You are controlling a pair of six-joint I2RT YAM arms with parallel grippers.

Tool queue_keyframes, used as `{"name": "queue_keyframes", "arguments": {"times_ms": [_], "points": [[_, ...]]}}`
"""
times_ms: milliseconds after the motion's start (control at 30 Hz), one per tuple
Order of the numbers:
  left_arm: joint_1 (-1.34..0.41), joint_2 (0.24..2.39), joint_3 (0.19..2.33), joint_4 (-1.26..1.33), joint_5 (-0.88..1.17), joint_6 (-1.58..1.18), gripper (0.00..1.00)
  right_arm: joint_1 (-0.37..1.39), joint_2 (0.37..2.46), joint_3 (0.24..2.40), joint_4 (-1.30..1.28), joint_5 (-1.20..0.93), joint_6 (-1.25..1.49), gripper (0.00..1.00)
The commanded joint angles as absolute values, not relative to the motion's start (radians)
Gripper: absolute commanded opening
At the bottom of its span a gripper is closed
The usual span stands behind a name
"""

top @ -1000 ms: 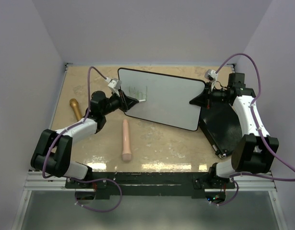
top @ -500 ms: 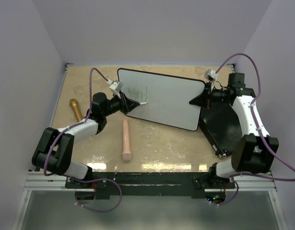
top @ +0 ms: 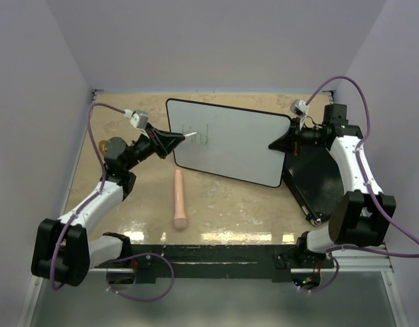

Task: Write a sentence on the whiteboard
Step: Write on the whiteboard at the center of the board.

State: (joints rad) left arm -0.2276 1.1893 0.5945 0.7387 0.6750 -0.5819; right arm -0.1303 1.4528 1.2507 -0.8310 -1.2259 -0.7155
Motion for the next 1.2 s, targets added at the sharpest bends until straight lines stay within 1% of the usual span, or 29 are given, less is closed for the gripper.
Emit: {"name": "queue_keyframes", "arguments": {"times_ms": [0, 167, 367, 800, 1167], "points": [[-0.215, 1.097, 0.578, 0.709, 0.650, -0.552, 0.00, -0.123, 1.459, 1.259, -0.857, -1.209, -0.756, 0.00], [-0.215, 1.009, 0.502, 0.742, 0.612, -0.564, 0.00, -0.123, 1.459, 1.261, -0.859, -1.209, -0.761, 0.00], [-0.215, 0.948, 0.472, 0.716, 0.565, -0.589, 0.00, -0.123, 1.457, 1.267, -0.877, -1.210, -0.781, 0.00], [-0.216, 0.801, 0.431, 0.552, 0.497, -0.592, 0.00, -0.123, 1.437, 1.250, -0.861, -1.198, -0.761, 0.00], [-0.216, 0.775, 0.373, 0.578, 0.492, -0.643, 0.00, -0.124, 1.440, 1.241, -0.847, -1.190, -0.753, 0.00]]}}
